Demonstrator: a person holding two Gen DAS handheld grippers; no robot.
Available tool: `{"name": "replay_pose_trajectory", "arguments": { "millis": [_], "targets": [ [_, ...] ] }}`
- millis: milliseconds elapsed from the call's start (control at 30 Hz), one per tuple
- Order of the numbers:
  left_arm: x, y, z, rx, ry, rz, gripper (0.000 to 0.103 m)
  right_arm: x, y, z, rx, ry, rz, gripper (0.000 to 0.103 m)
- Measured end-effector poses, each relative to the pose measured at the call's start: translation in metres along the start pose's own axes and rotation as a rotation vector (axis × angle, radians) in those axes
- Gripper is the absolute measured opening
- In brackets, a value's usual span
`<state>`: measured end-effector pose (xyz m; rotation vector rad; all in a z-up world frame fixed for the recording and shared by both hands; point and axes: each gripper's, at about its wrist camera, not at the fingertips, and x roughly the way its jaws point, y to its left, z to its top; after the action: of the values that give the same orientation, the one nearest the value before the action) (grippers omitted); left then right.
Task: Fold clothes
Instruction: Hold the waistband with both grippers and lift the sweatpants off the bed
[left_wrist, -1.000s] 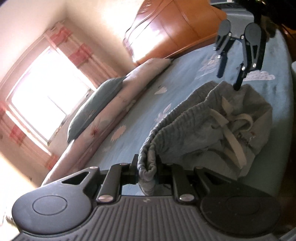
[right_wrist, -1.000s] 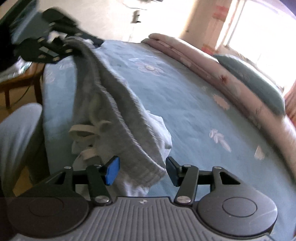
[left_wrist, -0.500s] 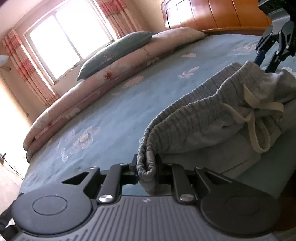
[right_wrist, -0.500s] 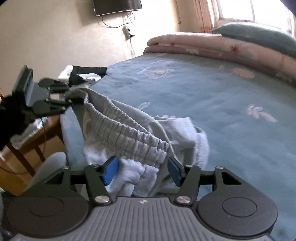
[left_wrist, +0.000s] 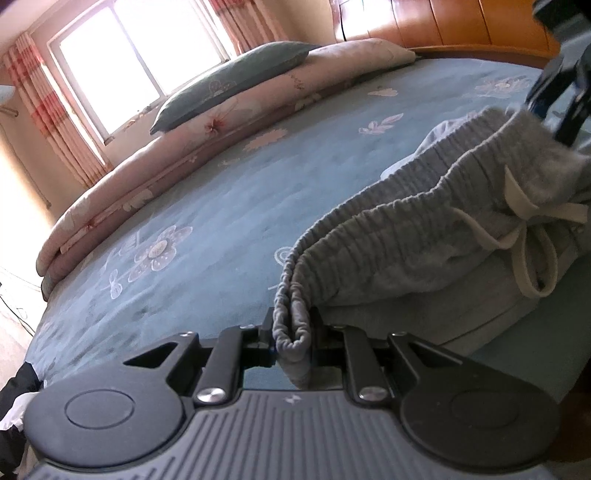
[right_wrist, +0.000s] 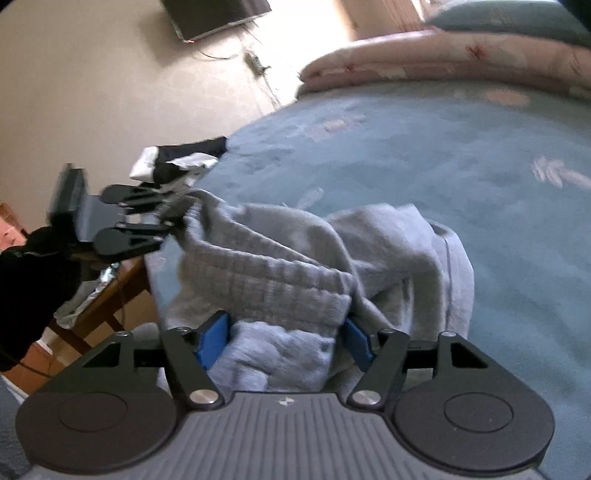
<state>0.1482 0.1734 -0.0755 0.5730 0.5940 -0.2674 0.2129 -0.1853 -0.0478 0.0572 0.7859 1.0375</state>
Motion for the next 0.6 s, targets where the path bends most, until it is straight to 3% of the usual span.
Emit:
{"name": "replay_pose_trajectory", "arguments": {
  "millis": [167,300,433,600],
  "targets": [
    [0.010,0.003,0.004,-0.014,0.018,0.002,0.016,-0.022,0.034,0.008,-0.139,-0.037,0.131,0.072],
    [0.014,0.005,0.011,-0.030,0.014,-0.001,0.016,-0.002,0.033,0.004,-0.145,0.018,0.096,0.072],
    [0.016,0.009,0.019,-0.032,0.017,0.001,0.016,0.020,0.033,-0.005,-0.140,0.074,0.078,0.059],
    [0.017,0.008,0.031,-0.011,0.017,0.009,0.016,-0.005,0.062,-0.013,-0.236,0.023,0.053,0.049]
  ]
}}
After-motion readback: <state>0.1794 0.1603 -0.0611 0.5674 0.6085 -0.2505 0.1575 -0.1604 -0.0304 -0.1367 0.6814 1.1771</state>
